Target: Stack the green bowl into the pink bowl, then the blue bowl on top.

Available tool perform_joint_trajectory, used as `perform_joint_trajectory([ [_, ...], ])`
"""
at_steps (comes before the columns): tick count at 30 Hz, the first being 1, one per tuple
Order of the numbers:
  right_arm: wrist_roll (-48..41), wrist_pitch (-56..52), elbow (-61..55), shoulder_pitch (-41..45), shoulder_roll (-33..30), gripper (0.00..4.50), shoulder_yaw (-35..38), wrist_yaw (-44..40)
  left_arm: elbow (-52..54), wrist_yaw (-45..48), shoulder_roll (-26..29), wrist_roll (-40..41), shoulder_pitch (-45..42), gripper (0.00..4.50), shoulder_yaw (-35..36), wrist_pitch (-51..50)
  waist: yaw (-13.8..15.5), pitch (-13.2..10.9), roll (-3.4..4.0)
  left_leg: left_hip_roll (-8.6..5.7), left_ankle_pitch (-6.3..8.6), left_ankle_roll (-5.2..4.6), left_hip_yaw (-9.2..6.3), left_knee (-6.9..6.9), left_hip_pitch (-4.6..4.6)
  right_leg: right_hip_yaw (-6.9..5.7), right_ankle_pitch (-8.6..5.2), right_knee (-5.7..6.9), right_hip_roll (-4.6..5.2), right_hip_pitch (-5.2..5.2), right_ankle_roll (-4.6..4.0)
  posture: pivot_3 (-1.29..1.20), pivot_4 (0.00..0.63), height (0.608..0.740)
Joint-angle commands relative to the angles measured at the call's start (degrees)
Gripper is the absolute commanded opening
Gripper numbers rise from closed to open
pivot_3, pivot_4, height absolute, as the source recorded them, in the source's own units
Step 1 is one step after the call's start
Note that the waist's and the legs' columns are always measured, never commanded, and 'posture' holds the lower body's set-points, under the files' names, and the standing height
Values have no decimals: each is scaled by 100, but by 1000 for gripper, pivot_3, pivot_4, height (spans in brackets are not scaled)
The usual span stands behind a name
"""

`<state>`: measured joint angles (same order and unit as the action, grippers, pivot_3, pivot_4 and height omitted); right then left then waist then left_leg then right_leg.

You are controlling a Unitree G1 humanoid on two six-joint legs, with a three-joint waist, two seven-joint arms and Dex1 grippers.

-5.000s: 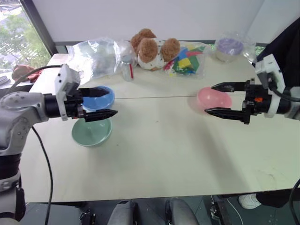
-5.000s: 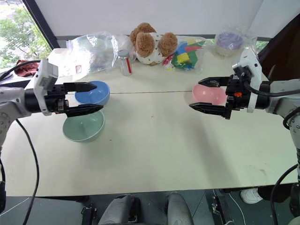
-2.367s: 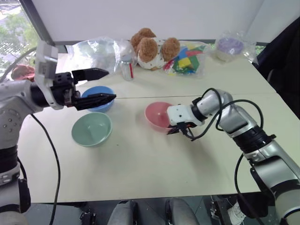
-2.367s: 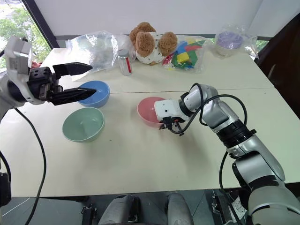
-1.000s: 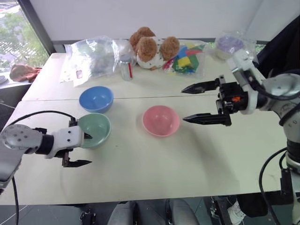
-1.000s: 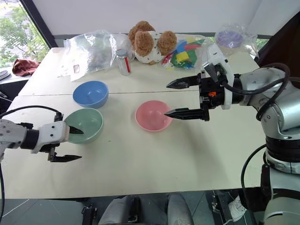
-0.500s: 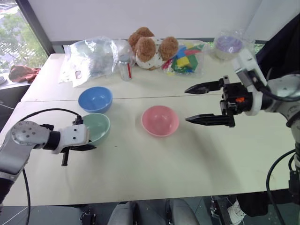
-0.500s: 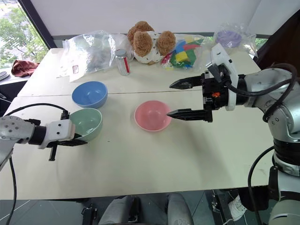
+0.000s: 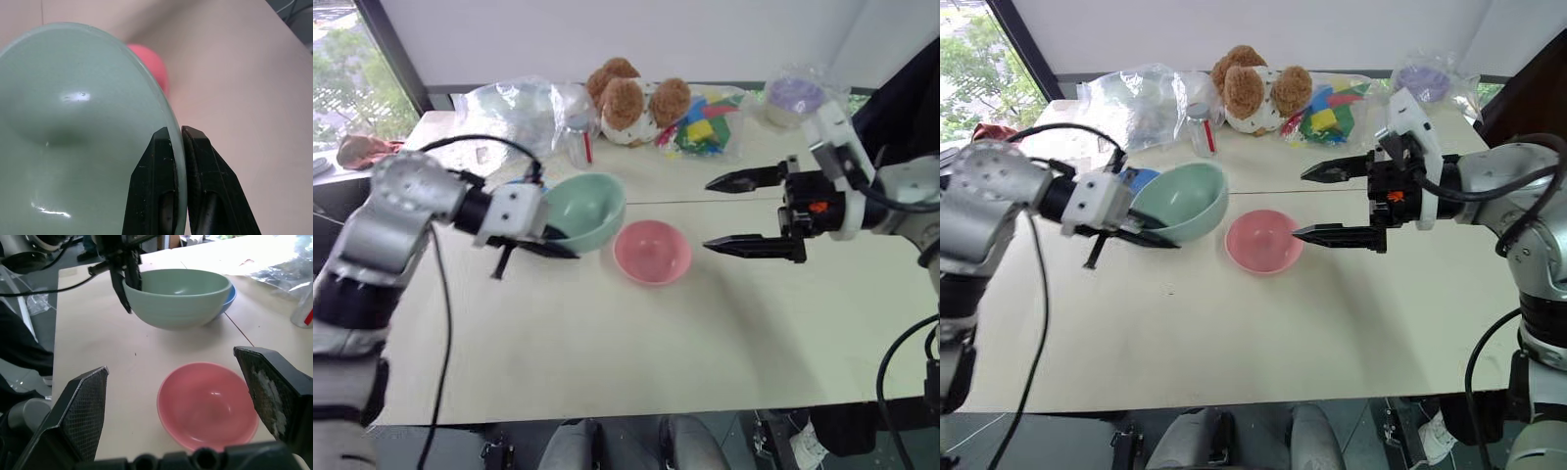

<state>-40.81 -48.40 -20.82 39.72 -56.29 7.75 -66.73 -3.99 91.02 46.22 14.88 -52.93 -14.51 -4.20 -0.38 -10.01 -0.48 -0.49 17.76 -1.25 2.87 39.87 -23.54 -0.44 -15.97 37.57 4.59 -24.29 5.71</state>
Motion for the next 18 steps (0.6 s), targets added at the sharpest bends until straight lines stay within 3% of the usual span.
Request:
perform_joint_trajectory([
  [1, -134, -110, -418, -389, -255, 4500, 503, 239, -808, 148, -421, -214, -673, 30, -631, 884, 3, -1, -1, 0, 1, -3, 0, 6, -4, 0, 0, 0, 0, 0, 1, 0, 150, 740],
  [8, -524, -584, -1210, -1459, -556, 4500, 1518, 779, -2855, 148, -1427, -565, -1667, 30, -1778, 2458, 2, -3, -4, 0, 8, -15, 1, 15, -5, 5, 3, 1, 1, 1, 6, 0, 150, 740],
  [13, -872, -900, -1581, -1937, -650, 4500, 2159, 1123, -4218, 148, -2106, -1089, -2008, 30, -1996, 3397, -13, -3, -5, 1, 10, -18, 0, 15, -4, 7, 3, 2, -1, 1, 6, 0, 150, 740],
  [16, -1035, -992, -1726, -2132, -686, 4500, 2388, 1267, -4699, 148, -2356, -1297, -2105, 1105, -2000, 3634, -6, -4, -6, 1, 11, -19, 0, 15, -4, 7, 3, 1, -1, 1, 6, 0, 150, 740],
  [18, -1102, -1006, -1764, -2211, -719, 4500, 2462, 1344, -4874, 148, -2461, -1315, -2184, 2104, -1931, 3709, -4, -4, -7, 2, 11, -20, -1, 15, -5, 7, 3, 1, 0, 1, 6, 0, 150, 740],
])
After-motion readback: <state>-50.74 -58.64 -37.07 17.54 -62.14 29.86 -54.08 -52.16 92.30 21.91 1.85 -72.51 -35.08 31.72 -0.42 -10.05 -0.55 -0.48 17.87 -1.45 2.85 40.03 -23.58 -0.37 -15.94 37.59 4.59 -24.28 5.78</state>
